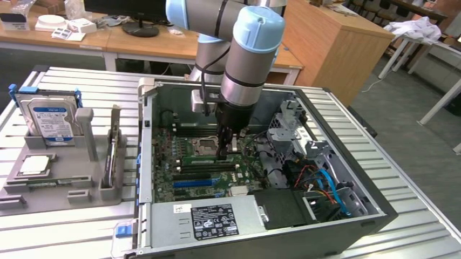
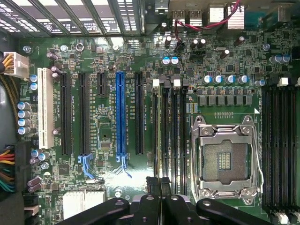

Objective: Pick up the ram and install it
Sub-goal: 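Insert the ram into the slot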

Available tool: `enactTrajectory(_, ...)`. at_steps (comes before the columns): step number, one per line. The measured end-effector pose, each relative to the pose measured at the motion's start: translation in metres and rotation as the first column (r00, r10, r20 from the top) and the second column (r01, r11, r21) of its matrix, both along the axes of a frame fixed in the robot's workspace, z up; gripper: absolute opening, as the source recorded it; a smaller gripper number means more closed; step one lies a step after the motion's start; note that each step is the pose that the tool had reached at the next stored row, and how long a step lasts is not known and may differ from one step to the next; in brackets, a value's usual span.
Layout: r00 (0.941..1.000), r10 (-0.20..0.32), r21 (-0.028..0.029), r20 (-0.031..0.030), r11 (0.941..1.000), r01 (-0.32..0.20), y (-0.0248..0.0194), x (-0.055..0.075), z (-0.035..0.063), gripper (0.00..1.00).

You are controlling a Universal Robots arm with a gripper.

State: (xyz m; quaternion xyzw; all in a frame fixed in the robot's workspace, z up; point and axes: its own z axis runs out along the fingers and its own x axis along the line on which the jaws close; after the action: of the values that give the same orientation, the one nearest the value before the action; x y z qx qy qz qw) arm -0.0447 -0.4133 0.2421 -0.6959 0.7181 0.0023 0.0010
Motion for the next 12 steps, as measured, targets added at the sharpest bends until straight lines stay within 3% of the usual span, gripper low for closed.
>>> enactTrajectory(12,1.0,0.003,0.0,0.0,1.0,-0.003,0.0,0.0,-0.0033,0.12)
